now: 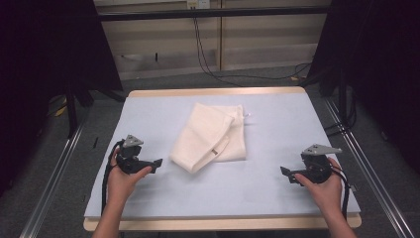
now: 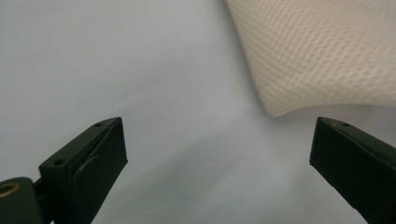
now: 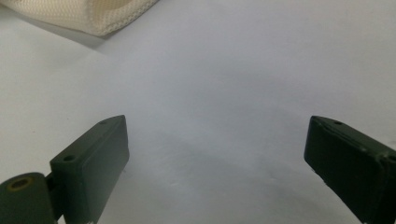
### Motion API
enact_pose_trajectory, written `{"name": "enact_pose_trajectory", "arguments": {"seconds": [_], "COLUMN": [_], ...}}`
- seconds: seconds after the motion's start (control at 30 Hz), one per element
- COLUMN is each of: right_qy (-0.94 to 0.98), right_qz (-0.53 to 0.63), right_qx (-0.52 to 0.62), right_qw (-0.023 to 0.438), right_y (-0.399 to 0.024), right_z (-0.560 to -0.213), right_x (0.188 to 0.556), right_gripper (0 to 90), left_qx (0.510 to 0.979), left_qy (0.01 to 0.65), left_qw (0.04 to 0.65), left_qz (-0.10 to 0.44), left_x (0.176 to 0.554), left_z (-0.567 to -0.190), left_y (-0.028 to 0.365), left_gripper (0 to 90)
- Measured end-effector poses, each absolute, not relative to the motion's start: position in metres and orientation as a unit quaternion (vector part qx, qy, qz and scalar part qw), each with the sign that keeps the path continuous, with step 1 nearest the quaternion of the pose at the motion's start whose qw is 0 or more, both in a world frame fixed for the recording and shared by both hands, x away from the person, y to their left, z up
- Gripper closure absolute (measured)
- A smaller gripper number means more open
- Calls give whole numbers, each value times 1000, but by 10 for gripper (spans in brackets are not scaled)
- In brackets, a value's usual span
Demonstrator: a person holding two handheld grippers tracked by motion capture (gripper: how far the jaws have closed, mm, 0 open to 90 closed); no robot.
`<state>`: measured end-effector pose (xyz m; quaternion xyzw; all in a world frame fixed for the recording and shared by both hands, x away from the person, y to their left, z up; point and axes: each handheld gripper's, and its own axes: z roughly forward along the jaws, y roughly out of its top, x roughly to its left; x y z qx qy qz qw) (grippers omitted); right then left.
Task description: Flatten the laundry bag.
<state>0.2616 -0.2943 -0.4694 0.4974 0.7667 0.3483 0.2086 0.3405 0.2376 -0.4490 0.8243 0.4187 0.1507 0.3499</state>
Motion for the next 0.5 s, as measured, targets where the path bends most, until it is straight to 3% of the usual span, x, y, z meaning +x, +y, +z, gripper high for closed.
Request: {"name": "enact_pose_trajectory", "arguments": {"seconds": [0.5], "right_qy": [784], "right_qz": [349], "right_qx": [478], "right_qw": [188], "right_y": [-274], "right_z": [-470], "right_x": [265], "right_gripper": [53], "left_qx": [850], "left_qy": [365], "left_qw": [363], "left_qz": [110], "left_x": [333], "left_z": [-434], "left_y": [196], "left_gripper": [33]}}
